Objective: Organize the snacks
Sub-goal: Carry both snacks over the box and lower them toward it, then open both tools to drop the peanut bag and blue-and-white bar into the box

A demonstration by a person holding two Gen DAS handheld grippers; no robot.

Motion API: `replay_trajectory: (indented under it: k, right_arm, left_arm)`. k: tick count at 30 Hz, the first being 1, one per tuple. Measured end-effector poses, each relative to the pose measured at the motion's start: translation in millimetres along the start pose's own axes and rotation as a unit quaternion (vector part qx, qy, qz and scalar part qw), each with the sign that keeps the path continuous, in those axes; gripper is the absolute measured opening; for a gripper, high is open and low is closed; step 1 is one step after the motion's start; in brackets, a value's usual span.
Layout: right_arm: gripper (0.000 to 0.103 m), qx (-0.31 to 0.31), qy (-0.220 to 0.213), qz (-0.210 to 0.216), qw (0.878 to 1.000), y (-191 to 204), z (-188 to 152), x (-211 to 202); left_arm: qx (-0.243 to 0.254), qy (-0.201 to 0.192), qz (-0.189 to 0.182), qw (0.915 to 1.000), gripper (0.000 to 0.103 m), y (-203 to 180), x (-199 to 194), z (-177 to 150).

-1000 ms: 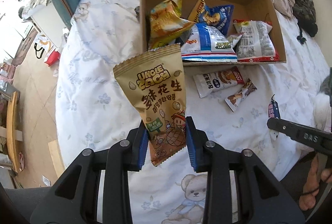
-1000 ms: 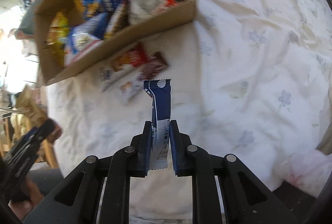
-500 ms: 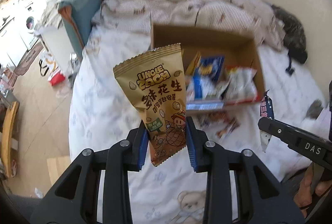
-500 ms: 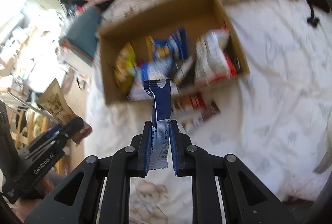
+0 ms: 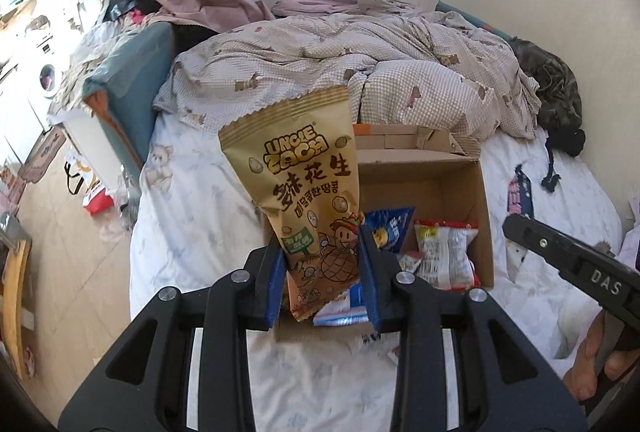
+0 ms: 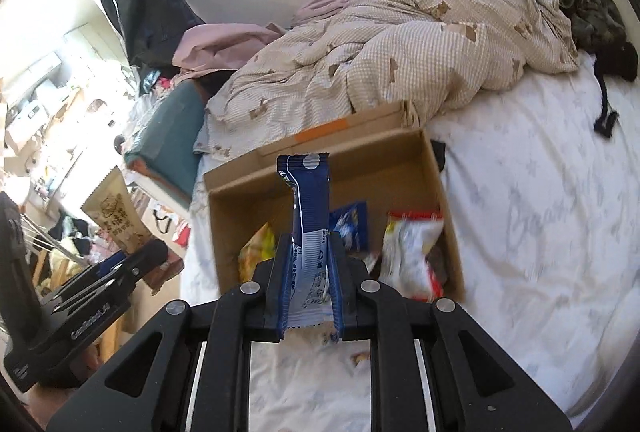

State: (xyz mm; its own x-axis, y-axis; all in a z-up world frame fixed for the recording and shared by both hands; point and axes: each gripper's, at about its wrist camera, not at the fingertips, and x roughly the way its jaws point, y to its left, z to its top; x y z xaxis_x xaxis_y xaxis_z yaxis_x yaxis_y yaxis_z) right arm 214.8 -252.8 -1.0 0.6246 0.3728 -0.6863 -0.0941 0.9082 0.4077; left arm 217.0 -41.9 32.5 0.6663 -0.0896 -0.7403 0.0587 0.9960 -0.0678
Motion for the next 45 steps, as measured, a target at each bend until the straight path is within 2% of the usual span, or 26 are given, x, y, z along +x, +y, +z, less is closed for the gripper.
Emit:
replay_trajectory:
  k: [6,9,11,15,23,28,34,36,38,45]
  right_arm:
    - [0.017,0.024,0.02,0.009,0.999,-24,-4,36]
    - [0.017,0.093,0.053,0.042,0.993,-44,-8,58]
    - [0.017,0.107,0.057,0.047,0.992,-47,-4,65]
    - [0.017,0.103,0.057,0.041,0.992,-41,0,75]
    - [0.017,0.046,0.072,0.0,0.996,-26,-4,87]
    - [0.017,0.06,0.085,-0.016,0.994,-37,-7,91]
    - [0.018,0.085,0.087,-0.013,0.993,-48,-6,91]
    - [0.021,0.088,0.086,-0.01,0.992,-50,-6,90]
    - [0.021,0.089,0.085,-0.01,0.992,-50,-5,89]
    - [0.021,0.104,0.07,0.002,0.992,-54,-1,83]
  left_arm:
    - [0.007,0.011,0.001,0.9999,0.029,-10,46,2]
    - [0.009,0.021,-0.004,0.9997,0.029,-12,65,-8]
    - [0.007,0.035,-0.005,0.9994,0.029,-13,77,-11]
    - [0.001,0.041,-0.011,0.9991,0.029,-10,91,-11]
    - [-0.021,0.05,-0.012,0.9985,0.029,2,101,-10]
    - [-0.031,0.051,-0.016,0.9981,0.031,2,100,-9]
    - [-0.021,0.054,-0.01,0.9983,0.032,1,100,-10]
    - [-0.022,0.053,-0.007,0.9983,0.032,1,100,-10]
    - [-0.024,0.053,-0.005,0.9983,0.039,2,99,-10]
    - [-0.03,0.03,-0.016,0.999,0.078,2,88,-8]
